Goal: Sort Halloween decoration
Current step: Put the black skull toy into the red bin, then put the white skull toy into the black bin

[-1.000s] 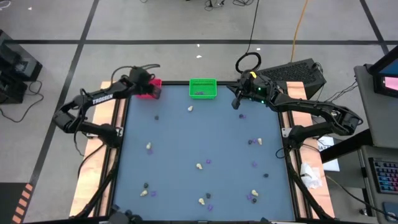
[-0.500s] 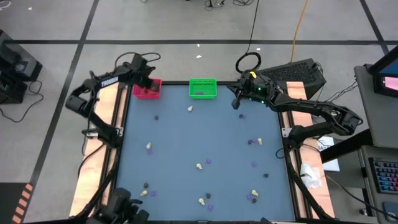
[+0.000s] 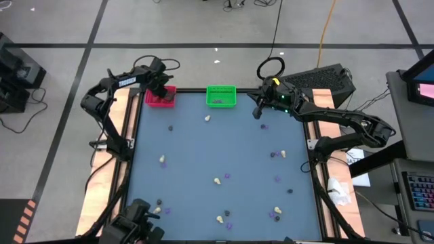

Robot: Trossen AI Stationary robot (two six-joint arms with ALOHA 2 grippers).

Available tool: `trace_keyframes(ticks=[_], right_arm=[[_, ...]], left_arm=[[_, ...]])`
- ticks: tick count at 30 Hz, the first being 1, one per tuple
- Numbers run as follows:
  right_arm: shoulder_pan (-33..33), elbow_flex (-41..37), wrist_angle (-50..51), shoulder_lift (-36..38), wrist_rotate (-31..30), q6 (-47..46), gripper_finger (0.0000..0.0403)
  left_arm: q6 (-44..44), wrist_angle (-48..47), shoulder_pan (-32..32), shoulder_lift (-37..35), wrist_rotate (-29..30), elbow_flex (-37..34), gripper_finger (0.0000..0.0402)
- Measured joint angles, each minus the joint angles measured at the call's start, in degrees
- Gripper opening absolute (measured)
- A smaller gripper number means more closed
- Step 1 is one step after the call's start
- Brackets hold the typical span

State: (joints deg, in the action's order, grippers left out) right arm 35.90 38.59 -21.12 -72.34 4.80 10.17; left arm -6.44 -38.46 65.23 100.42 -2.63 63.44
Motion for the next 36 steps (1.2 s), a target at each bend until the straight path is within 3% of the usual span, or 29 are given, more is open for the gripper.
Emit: trace_keyframes(ticks=[7, 15, 19, 28, 36], right_arm=[[-0.02, 0.0, 0.0, 0.0, 0.02, -0.02, 0.0], [-0.02, 0.0, 0.02, 0.0, 0.01, -0.04, 0.0], [-0.01, 0.0, 0.34, 0.0, 0.02, -0.04, 0.0], [-0.45, 0.0, 0.41, 0.0, 0.0, -0.55, 0.0], [-4.54, 0.0, 0.42, 0.0, 0.0, -0.47, 0.0]], left_arm=[[-0.22, 0.28, 0.0, 0.0, 0.02, 0.0, 0.0062], [-0.04, 0.42, 0.0, 0.0, 1.06, 0.0, 0.0128], [-0.38, 0.57, -0.25, -1.14, 3.44, 0.0, 0.0142], [-1.52, 6.96, -8.35, -10.07, 5.33, -1.09, 0.0094], [-1.49, 26.51, -23.05, -15.45, 5.29, -9.65, 0.0051]])
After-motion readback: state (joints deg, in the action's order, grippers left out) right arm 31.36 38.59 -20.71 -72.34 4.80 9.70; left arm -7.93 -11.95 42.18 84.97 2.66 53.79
